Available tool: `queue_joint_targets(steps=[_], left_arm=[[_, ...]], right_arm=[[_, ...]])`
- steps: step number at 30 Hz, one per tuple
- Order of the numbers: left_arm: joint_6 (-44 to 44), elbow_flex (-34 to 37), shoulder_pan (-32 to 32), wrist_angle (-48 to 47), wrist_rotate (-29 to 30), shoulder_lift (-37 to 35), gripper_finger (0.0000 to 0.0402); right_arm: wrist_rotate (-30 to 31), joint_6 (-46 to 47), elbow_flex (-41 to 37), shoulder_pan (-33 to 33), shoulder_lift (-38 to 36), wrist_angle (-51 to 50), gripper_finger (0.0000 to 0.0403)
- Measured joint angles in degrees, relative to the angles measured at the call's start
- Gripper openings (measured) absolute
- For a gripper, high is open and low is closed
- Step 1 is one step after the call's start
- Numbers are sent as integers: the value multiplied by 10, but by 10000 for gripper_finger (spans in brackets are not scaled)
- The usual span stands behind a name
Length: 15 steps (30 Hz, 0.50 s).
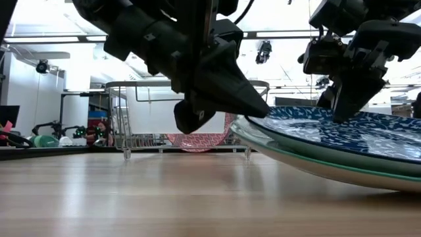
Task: Sort dishes
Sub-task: Put the blue plate into the dish rack
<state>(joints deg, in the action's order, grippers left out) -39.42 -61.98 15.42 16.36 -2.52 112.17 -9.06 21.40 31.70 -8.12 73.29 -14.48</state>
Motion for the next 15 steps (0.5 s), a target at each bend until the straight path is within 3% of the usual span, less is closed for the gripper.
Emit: queue_joint_targets(steps=[7, 15], left_arm=[[-19, 0, -1, -18, 3, -6, 0], [-65, -2, 0, -115, -6, -9, 0]], right_arm=[[3, 49, -1, 2, -2, -1, 18], [9, 110, -1, 3, -1, -5, 18]])
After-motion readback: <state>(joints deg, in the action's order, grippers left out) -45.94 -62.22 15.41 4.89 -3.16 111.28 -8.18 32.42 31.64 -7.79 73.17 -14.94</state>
